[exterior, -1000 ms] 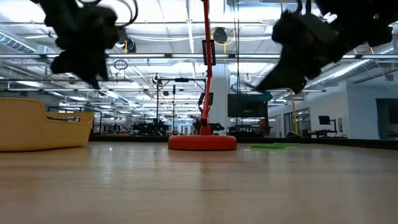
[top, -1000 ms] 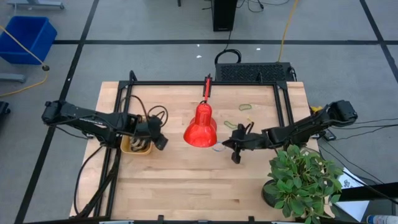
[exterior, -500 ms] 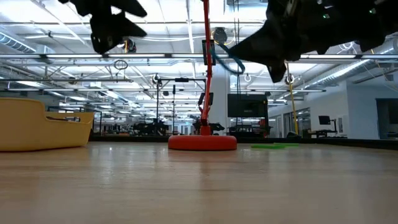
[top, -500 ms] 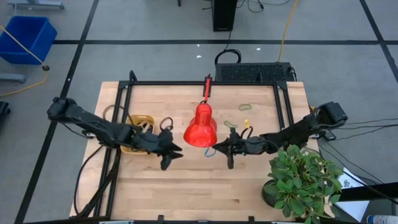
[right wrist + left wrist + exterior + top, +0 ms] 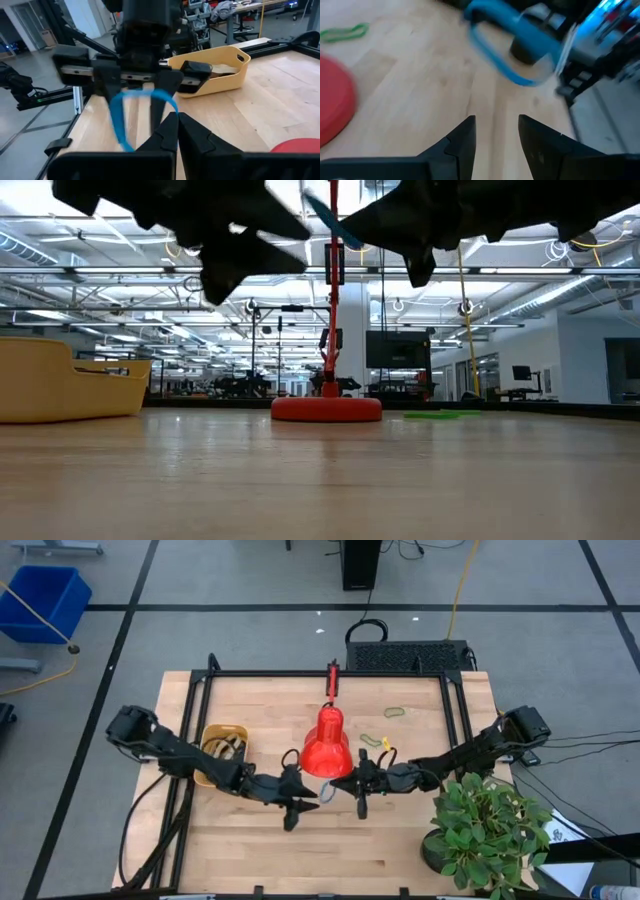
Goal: Pick and place rubber bands into bin
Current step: Put the light blue rubber band into the yellow bin
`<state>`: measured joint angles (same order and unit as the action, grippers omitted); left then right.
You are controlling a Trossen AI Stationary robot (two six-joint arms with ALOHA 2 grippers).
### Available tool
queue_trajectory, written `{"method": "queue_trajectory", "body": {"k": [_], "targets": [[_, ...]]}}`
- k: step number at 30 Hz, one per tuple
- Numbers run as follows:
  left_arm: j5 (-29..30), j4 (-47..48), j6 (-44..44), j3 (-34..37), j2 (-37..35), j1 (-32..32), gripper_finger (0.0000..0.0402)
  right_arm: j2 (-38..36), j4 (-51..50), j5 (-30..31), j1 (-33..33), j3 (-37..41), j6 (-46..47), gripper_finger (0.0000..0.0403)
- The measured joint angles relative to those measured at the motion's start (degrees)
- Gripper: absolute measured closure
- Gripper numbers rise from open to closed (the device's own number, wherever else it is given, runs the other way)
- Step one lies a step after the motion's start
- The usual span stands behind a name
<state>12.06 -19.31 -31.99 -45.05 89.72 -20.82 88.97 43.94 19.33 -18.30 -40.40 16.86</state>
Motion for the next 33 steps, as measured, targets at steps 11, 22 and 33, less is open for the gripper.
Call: {"method": "queue_trajectory", "body": {"k": [11,22,33], "targets": [[0.05,-8.96,3.16,-0.10,1.19,0.03,0.0248,0.00,-0.89,0.08,-0.20,0.00,0.40,0.0403],[1.05,-10.01,4.76,-0.12,1.15,0.96,0.0284,0.00,-0.93,0.06,-0.24,0.00,0.21,0.0403],[1.05,-9.67,5.81,-0.13,1.15,0.98,0.0392,0.00,-0.93,0.06,-0.20,0.00,-0.02,0.0403]]}}
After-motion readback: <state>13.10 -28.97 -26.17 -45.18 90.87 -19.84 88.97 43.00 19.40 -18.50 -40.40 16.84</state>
